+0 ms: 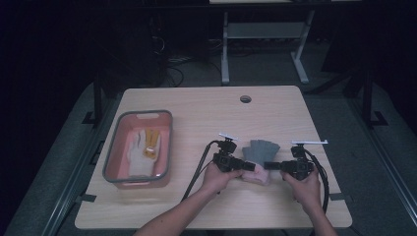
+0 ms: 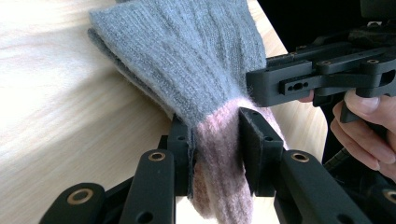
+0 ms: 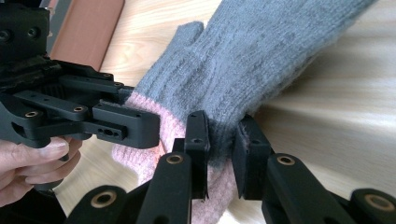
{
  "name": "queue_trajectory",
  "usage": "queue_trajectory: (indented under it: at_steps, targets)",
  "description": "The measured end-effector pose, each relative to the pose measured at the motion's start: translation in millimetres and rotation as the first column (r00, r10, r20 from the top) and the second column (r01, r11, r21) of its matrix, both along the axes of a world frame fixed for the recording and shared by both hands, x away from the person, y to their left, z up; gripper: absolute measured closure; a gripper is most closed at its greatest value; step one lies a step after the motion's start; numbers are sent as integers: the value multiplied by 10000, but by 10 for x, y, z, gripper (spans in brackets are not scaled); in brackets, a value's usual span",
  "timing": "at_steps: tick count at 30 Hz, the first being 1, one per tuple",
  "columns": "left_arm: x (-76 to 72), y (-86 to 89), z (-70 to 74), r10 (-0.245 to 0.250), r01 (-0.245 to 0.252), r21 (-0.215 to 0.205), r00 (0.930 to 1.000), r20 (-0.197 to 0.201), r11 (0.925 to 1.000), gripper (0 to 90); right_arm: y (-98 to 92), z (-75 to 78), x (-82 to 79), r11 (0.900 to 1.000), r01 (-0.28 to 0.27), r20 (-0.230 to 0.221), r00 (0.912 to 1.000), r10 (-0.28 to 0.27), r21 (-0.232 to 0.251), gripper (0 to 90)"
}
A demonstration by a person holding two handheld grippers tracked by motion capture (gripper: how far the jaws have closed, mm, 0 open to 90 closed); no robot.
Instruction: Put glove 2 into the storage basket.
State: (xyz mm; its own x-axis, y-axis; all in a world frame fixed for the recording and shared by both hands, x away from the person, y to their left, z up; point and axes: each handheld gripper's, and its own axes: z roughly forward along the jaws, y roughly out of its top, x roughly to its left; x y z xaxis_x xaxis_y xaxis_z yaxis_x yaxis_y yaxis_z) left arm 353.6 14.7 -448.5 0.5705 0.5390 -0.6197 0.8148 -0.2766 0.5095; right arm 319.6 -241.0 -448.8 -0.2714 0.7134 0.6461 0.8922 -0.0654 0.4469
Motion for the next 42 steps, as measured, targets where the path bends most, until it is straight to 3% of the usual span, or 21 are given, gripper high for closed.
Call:
queue_trajectory:
  at_steps: [33, 42]
  targets:
    - [-50, 540, 369, 334, -320, -254, 9979, 554, 9992, 677, 421, 316, 108, 9937, -841, 503, 9955, 805, 735, 775]
    - [-43, 671, 430, 445, -426, -304, 9968, 657, 9986, 678, 534, 382, 155, 9917, -1067, 616, 9928, 1023, 718, 775]
